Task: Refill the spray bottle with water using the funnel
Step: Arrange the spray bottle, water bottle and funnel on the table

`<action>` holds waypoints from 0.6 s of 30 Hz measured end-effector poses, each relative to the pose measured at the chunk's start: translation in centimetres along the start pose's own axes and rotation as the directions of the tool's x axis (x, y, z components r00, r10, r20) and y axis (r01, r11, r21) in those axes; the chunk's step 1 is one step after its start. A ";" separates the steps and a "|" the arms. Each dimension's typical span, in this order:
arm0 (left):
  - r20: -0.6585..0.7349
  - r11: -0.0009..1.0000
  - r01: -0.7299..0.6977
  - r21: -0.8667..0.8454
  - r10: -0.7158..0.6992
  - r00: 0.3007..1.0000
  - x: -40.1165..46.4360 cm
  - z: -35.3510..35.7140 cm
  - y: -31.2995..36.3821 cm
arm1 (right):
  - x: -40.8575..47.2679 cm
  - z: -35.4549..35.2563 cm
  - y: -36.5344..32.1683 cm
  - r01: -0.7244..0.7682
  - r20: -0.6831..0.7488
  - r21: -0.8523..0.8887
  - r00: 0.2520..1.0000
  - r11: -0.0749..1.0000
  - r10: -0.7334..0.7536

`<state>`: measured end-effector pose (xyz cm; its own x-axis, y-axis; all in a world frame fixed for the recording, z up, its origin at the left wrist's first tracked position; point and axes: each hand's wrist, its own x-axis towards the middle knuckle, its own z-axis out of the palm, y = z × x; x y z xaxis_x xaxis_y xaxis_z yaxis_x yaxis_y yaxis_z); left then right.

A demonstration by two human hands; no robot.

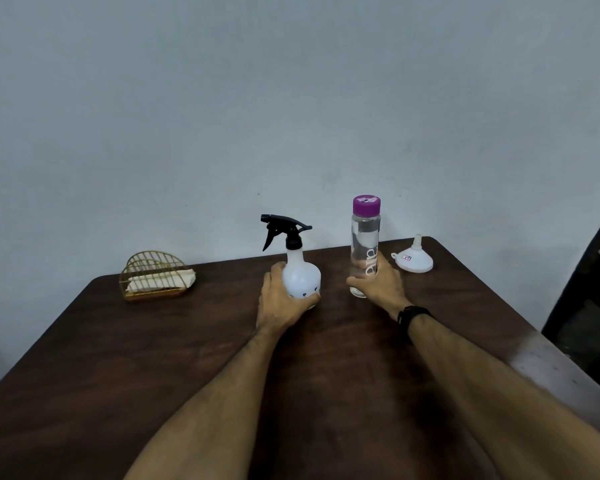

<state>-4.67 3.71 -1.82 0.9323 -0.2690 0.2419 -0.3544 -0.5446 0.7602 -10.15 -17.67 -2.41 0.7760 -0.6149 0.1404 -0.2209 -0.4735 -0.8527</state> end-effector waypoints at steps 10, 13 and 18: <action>-0.102 0.999 0.032 0.011 -0.031 0.994 -9.2 -5.5 -2.3 | -9.2 -1.0 -0.4 0.043 0.008 0.018 0.999 0.999 -0.043; -0.124 0.999 0.046 0.022 -0.043 0.991 -10.9 -6.9 -2.7 | -11.2 -1.3 -0.6 0.045 0.013 0.030 0.999 0.999 -0.046; -0.139 0.998 0.046 0.034 -0.041 0.989 -12.6 -7.9 -3.2 | -14.0 -1.7 -0.7 0.078 -0.009 0.053 0.997 0.996 -0.077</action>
<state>-14.73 15.17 -2.54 0.9471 -0.1336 0.2919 -0.3132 -0.5835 0.7493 -21.86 -9.86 -2.93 0.7852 -0.5824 0.2105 -0.1285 -0.4857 -0.8646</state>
